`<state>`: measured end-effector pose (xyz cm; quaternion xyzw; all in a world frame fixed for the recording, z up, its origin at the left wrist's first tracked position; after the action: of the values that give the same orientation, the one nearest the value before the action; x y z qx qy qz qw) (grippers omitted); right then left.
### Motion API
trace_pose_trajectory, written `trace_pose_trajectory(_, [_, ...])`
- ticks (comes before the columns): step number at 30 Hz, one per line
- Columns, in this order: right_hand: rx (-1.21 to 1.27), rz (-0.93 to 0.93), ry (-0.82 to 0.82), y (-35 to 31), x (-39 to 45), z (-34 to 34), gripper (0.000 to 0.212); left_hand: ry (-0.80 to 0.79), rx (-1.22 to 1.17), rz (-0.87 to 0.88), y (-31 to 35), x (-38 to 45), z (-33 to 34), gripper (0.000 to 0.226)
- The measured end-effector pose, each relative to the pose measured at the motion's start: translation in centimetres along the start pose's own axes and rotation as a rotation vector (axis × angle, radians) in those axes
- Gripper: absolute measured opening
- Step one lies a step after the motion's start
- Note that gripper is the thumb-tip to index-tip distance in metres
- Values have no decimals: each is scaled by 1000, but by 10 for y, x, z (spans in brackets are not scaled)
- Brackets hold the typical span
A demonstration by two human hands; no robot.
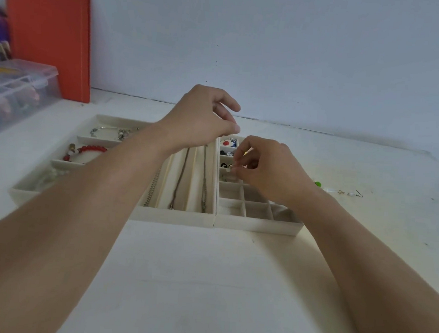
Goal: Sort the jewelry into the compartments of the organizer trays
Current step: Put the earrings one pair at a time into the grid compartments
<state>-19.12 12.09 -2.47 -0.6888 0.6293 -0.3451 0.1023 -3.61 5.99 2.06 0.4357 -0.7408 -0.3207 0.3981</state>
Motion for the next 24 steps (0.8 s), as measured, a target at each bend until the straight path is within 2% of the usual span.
trace_pose_trajectory(8, [-110,-13,-10,-4,0,8,4,3,-20,-2,2,0,-2,28])
trace_pose_trajectory(16, [-229,12,-54,-8,-3,9,12,3,-9,-3,2,1,-1,26])
trace_pose_trajectory(24, [-287,44,-195,-8,-5,11,22,3,-5,-4,1,2,0,25])
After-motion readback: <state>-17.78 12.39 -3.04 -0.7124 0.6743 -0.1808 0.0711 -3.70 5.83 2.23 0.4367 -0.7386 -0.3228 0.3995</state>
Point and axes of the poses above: each hand's wrist, its own x-axis towards the middle knuckle, its own z-axis out of the palm, y = z × x, the point moved 4 cm from there along x, towards the middle knuckle, and after that the axes turned 6 degrees about y, right-handed, at the moved point
